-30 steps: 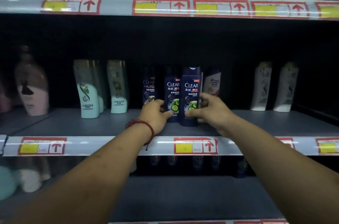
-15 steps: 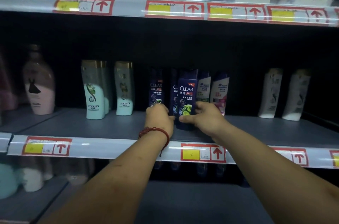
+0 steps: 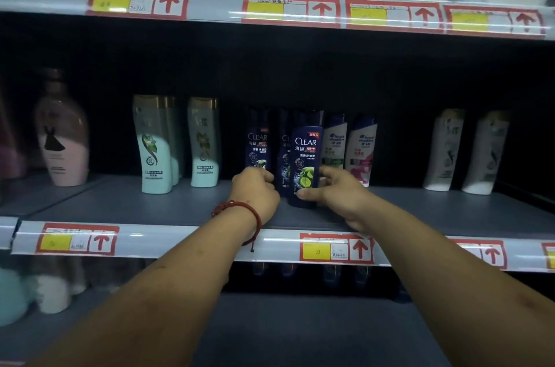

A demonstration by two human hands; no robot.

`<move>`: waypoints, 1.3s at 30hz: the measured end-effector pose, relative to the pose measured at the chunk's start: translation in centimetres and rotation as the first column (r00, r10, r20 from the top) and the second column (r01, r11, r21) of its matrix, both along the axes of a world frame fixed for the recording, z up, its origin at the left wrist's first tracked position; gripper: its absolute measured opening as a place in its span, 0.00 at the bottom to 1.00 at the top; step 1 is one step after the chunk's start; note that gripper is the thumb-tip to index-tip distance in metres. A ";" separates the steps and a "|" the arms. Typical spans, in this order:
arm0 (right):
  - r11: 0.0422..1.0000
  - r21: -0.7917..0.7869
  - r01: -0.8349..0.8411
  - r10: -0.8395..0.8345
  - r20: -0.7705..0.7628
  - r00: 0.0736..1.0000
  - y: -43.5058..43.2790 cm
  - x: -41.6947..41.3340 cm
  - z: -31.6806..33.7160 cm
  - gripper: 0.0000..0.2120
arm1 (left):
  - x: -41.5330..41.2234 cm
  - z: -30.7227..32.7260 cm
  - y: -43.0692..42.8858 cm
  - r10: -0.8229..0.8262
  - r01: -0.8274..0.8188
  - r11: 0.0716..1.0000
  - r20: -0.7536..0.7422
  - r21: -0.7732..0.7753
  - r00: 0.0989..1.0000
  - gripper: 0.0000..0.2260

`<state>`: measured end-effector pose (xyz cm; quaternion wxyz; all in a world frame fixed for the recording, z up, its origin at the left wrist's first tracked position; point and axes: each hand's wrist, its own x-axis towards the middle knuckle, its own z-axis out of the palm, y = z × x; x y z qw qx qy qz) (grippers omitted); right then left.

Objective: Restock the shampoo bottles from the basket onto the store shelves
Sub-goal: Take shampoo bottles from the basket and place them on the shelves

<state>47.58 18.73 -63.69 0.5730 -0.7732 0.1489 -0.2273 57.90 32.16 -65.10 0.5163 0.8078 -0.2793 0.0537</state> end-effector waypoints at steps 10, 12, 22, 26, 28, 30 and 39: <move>0.948 -0.289 0.131 -0.129 0.027 0.991 1.1 0.3 -0.1 0.16 | -1.3 0.1 0.9 -0.133 0.124 0.983 -0.056 -0.138 0.990 0.11; 0.909 -0.388 0.153 -0.161 0.012 0.987 1.3 0.4 0.0 0.16 | -1.2 0.2 1.0 -0.125 0.111 0.980 -0.074 -0.166 0.989 0.10; 0.901 -0.396 0.176 -0.203 -0.028 0.979 1.6 0.4 0.2 0.23 | -2.2 1.1 1.4 -0.026 0.025 1.000 -0.005 -0.008 1.000 0.06; 0.853 -0.458 0.249 -0.259 0.040 0.965 1.3 -1.8 0.6 0.22 | -3.6 2.4 2.7 0.010 -0.020 0.995 0.101 0.096 0.995 0.06; 0.793 -0.557 0.246 -0.268 0.043 0.962 1.0 -3.7 0.5 0.20 | -4.6 2.5 3.5 -0.074 0.044 0.981 0.155 0.188 0.985 0.22; 0.753 -0.625 0.206 -0.257 0.010 0.966 0.7 -6.5 0.4 0.21 | -6.1 2.3 4.1 -0.181 0.103 0.946 0.236 0.309 0.955 0.27; 0.618 -0.751 0.231 -0.338 0.012 0.941 -2.9 -23.3 -0.7 0.21 | -17.9 0.1 -1.2 -0.451 0.272 0.866 0.420 0.420 0.787 0.29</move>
